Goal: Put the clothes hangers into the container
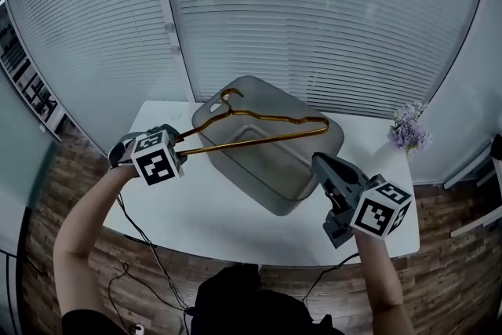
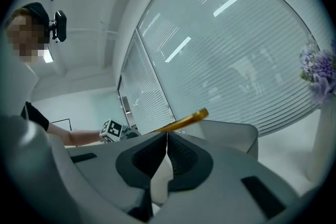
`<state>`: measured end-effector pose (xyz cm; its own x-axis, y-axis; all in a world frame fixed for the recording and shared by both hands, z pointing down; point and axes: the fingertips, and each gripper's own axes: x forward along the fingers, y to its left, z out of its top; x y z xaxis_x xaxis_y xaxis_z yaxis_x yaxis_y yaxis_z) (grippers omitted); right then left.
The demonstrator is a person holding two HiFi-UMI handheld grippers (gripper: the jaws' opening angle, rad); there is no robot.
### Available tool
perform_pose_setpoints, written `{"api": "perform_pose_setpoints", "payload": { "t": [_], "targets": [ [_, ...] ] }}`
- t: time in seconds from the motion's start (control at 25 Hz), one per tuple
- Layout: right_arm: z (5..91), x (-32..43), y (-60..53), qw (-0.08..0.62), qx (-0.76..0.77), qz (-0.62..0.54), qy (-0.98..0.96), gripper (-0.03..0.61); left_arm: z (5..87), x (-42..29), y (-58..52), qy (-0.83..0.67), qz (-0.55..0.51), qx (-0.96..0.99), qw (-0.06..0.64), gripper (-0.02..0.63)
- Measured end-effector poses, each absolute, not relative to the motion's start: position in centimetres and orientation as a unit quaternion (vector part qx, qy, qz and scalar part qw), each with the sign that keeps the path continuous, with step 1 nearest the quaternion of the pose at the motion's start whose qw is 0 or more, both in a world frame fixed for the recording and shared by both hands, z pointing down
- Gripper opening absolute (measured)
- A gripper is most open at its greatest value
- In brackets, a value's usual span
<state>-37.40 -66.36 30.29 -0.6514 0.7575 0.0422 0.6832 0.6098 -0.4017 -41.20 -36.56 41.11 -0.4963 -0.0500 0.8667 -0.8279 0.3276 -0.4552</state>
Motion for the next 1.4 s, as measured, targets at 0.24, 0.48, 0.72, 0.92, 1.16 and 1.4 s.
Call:
{"api": "perform_pose_setpoints", "payload": {
  "t": [0.24,0.48,0.72,0.92,1.16,1.4],
  "targets": [
    [30.6,-38.0,-65.6,0.115,-0.41,0.161,-0.89,0.029,39.5,-44.8,-35.6,-0.622,0.605,0.305,0.392,0.143],
    [30.3,-39.1,-64.9,0.126,-0.417,0.165,-0.885,0.029,37.1,-49.5,-36.3,-0.509,0.728,0.302,0.346,0.144],
    [30.1,-39.8,-64.8,0.136,-0.416,0.181,-0.881,0.029,38.4,-51.7,-38.2,-0.458,0.744,0.334,0.354,0.146],
    [30.4,-40.9,-64.9,0.141,-0.407,0.176,-0.885,0.029,40.5,-52.5,-39.6,-0.41,0.734,0.365,0.399,0.147],
    [31.2,-41.5,-65.0,0.153,-0.404,0.183,-0.883,0.029,43.8,-52.0,-41.5,-0.354,0.724,0.391,0.445,0.147],
    [31.4,-41.8,-64.8,0.15,-0.406,0.175,-0.884,0.029,45.7,-52.0,-42.5,-0.333,0.708,0.401,0.477,0.149]
  ]
}}
